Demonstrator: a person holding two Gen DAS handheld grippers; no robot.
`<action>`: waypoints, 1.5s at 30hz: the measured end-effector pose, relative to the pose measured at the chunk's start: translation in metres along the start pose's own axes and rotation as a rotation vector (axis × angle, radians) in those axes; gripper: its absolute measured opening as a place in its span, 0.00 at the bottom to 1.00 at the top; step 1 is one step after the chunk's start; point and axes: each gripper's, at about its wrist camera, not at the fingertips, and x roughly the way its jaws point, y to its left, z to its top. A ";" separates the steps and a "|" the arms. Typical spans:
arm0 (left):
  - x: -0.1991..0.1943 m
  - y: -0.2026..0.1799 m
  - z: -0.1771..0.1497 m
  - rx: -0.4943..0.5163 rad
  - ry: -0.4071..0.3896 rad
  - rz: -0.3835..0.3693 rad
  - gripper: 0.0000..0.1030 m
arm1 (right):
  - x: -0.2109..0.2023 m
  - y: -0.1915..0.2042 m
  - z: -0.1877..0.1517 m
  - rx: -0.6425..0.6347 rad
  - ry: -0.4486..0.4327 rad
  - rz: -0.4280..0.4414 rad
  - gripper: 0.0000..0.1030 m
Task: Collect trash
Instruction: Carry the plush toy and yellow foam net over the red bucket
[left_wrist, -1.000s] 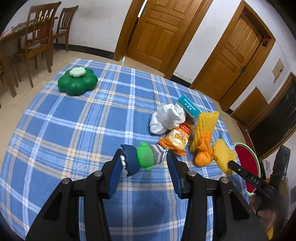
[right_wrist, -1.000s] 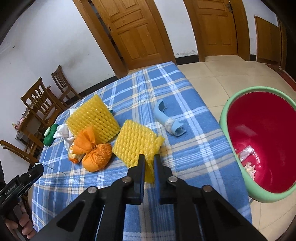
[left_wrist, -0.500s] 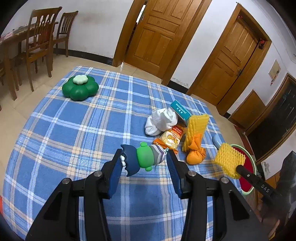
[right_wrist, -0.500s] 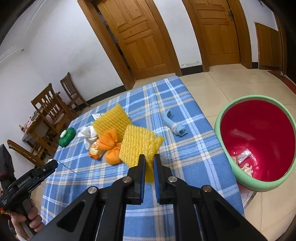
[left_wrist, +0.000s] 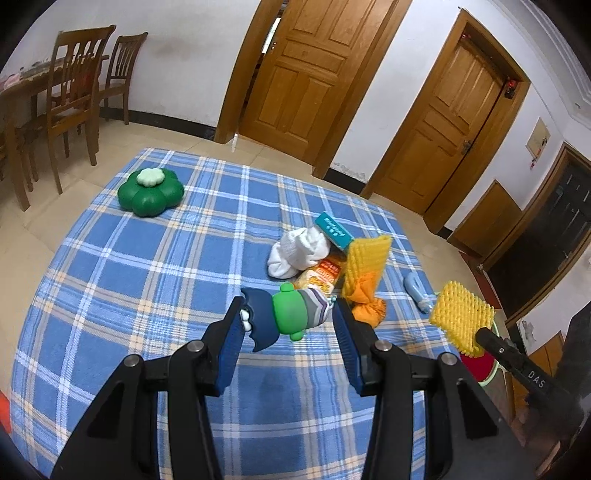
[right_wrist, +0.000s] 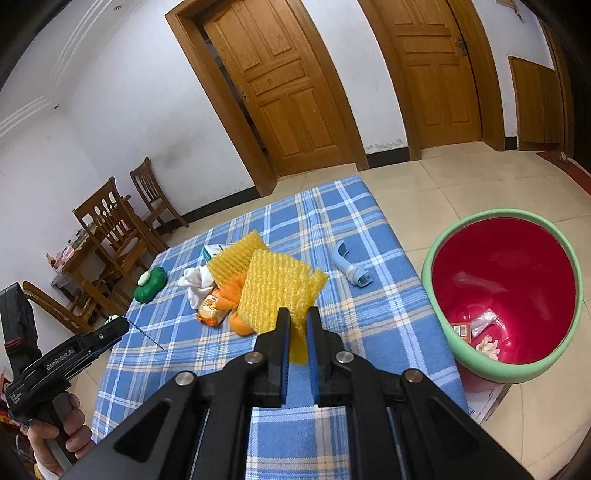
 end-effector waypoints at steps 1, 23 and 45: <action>-0.001 -0.002 0.000 0.003 0.000 -0.004 0.46 | -0.002 0.000 0.000 0.001 -0.004 0.001 0.10; -0.001 -0.066 0.013 0.104 0.007 -0.082 0.46 | -0.048 -0.038 0.016 0.075 -0.117 -0.039 0.10; 0.014 -0.144 0.021 0.236 0.029 -0.170 0.46 | -0.076 -0.097 0.019 0.199 -0.188 -0.110 0.10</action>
